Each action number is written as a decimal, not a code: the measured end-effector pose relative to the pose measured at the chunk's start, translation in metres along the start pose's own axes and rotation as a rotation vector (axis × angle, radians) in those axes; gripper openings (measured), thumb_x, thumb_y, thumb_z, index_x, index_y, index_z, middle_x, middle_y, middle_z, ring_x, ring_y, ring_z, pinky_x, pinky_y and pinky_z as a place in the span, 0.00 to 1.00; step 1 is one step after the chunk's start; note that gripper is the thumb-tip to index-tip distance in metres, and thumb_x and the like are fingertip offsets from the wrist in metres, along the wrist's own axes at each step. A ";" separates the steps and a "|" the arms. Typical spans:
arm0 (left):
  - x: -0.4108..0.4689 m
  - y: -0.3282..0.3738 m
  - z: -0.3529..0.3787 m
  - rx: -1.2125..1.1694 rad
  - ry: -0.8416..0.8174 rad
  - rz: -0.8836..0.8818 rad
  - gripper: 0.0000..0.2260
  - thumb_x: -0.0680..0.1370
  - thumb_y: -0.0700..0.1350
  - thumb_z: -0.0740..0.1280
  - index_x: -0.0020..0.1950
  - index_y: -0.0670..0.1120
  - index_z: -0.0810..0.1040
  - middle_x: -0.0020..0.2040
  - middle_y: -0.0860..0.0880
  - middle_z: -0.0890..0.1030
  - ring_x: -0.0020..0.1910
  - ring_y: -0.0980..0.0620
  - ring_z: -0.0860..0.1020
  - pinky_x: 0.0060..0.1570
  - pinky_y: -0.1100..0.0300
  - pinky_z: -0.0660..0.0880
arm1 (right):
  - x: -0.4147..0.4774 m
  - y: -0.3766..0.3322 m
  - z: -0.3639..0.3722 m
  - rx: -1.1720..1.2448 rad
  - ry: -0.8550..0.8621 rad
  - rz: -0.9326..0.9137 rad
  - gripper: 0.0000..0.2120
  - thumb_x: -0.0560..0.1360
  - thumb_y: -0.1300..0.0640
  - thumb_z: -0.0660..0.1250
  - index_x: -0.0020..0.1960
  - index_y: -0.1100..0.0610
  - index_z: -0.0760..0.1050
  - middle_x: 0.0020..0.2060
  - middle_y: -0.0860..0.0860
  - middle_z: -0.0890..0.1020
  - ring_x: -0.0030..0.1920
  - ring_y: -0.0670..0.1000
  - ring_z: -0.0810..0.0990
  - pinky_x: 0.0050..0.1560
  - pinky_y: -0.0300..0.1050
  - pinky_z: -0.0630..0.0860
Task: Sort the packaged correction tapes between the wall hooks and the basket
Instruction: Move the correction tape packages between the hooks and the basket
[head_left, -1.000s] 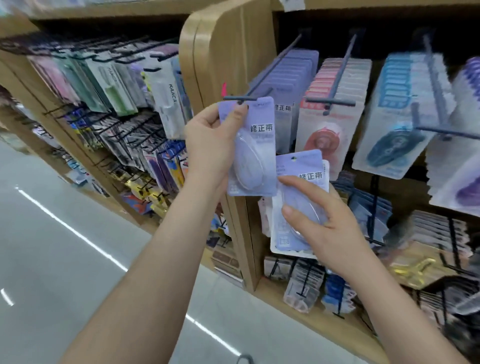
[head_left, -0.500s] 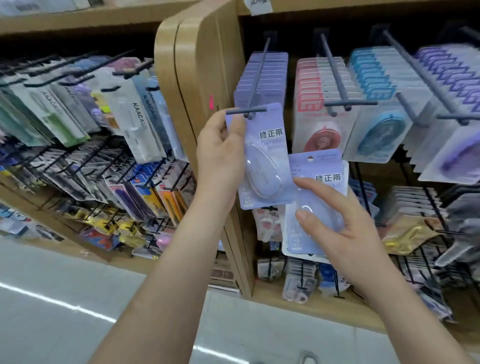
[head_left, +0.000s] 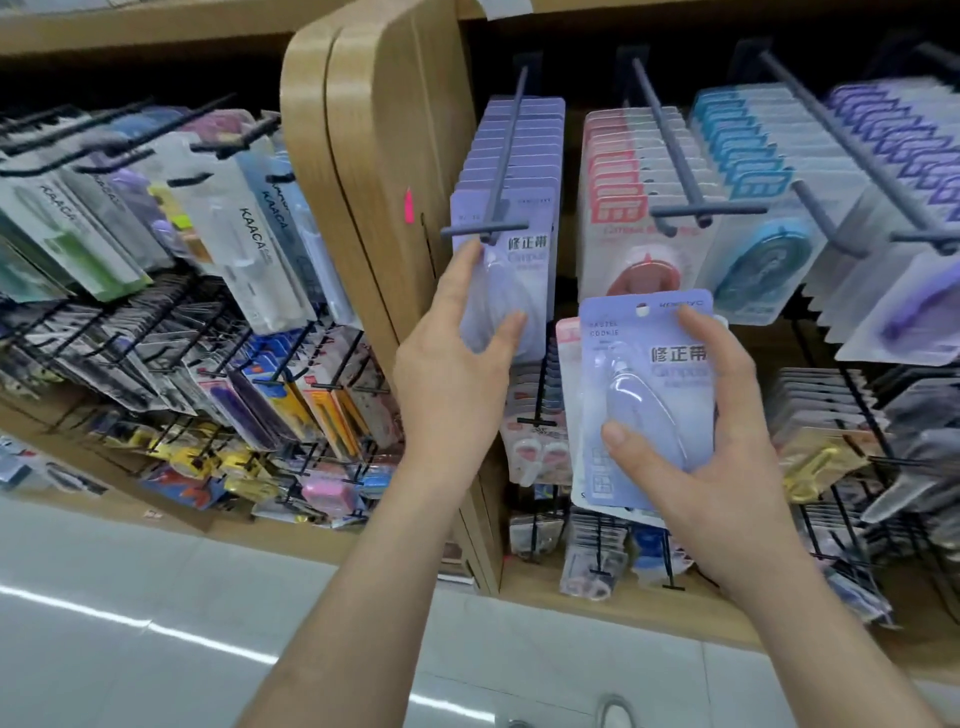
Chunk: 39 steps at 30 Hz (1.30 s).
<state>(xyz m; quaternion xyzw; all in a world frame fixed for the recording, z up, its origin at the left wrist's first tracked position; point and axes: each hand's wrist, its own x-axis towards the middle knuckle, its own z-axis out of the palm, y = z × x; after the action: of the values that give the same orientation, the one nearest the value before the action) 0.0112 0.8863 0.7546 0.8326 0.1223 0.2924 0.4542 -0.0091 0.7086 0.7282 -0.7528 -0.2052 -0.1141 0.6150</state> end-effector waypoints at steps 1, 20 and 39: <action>0.003 0.000 0.002 0.068 -0.015 0.002 0.29 0.77 0.51 0.71 0.75 0.63 0.64 0.57 0.56 0.82 0.52 0.54 0.80 0.55 0.52 0.77 | 0.001 0.000 0.002 0.028 0.003 0.013 0.36 0.69 0.57 0.72 0.71 0.41 0.60 0.63 0.21 0.66 0.66 0.29 0.67 0.63 0.23 0.63; -0.048 0.015 0.006 -0.695 -0.093 -0.415 0.04 0.78 0.42 0.70 0.51 0.44 0.83 0.45 0.45 0.86 0.43 0.51 0.82 0.44 0.52 0.80 | -0.001 0.004 0.032 0.507 -0.130 0.253 0.28 0.80 0.52 0.63 0.77 0.46 0.58 0.67 0.34 0.74 0.67 0.38 0.73 0.59 0.30 0.72; -0.022 0.003 -0.019 -0.745 -0.159 -0.373 0.09 0.81 0.41 0.63 0.59 0.45 0.80 0.51 0.48 0.86 0.53 0.47 0.84 0.55 0.49 0.80 | 0.000 0.011 0.018 0.352 -0.330 0.305 0.34 0.75 0.69 0.69 0.75 0.49 0.63 0.65 0.41 0.78 0.65 0.44 0.77 0.60 0.44 0.78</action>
<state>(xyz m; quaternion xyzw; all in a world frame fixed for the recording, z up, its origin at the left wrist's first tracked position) -0.0176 0.8876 0.7568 0.5950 0.1216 0.1644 0.7773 -0.0053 0.7239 0.7144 -0.6649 -0.2038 0.1412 0.7046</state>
